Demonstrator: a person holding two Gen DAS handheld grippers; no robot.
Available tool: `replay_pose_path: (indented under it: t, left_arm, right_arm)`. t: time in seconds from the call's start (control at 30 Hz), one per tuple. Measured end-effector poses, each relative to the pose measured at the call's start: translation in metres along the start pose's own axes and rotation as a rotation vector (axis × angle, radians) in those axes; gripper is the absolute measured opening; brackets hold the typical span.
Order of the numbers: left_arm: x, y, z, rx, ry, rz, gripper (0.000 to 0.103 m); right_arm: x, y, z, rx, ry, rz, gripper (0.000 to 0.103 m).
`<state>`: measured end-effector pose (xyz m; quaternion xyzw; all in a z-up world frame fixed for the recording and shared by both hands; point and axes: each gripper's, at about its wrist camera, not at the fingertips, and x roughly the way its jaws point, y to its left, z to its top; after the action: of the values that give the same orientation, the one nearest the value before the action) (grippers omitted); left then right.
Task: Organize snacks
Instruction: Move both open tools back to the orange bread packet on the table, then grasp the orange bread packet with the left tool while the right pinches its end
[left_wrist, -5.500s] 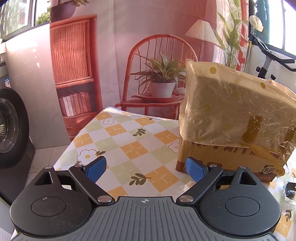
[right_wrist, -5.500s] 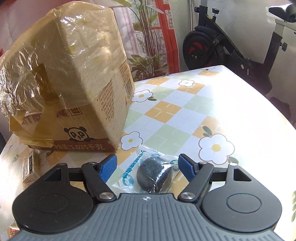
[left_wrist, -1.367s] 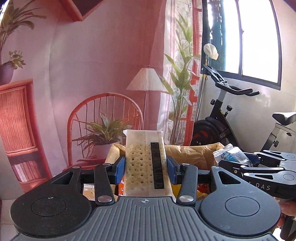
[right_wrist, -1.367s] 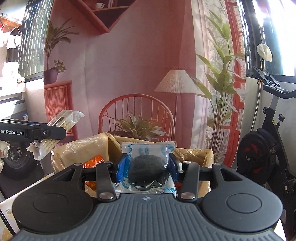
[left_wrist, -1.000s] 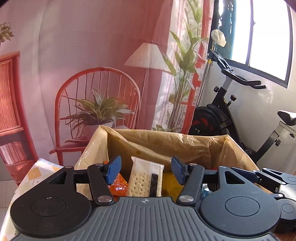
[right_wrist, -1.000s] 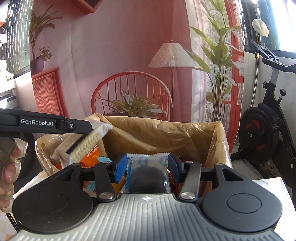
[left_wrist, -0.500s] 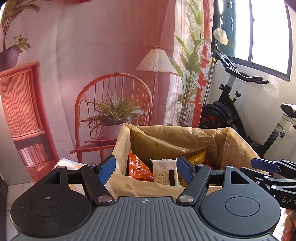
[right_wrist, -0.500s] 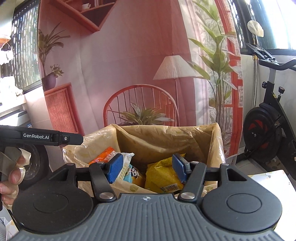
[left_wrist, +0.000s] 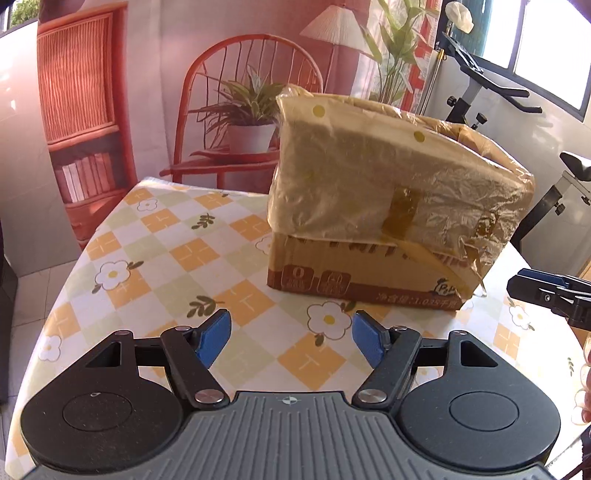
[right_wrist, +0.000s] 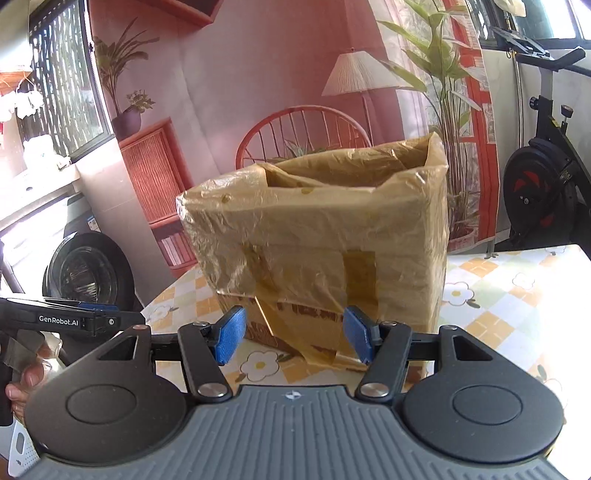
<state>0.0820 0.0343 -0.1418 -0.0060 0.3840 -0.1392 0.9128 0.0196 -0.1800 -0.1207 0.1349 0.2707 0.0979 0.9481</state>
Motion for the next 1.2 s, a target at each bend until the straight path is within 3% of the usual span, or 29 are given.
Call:
replay_pose_path:
  t: [0.2, 0.37, 0.53, 1.07, 1.2]
  left_arm:
    - [0.019, 0.004, -0.047, -0.038, 0.161, -0.043, 0.073]
    - [0.027, 0.005, -0.073, -0.120, 0.256, -0.153, 0.071]
    - [0.032, -0.007, -0.092, -0.101, 0.316, -0.184, 0.064]
    - [0.052, -0.022, -0.095, -0.106, 0.338, -0.260, 0.064]
    - [0.054, -0.024, -0.095, -0.097, 0.345, -0.315, 0.052]
  right_arm:
    - [0.010, -0.001, -0.050, -0.055, 0.190, 0.017, 0.062]
    - [0.018, 0.011, -0.076, -0.116, 0.338, 0.042, 0.062]
    - [0.026, 0.024, -0.098, -0.141, 0.430, 0.086, 0.062]
    - [0.040, 0.029, -0.109, -0.127, 0.468, 0.113, 0.064]
    - [0.041, 0.027, -0.111, -0.103, 0.466, 0.124, 0.066]
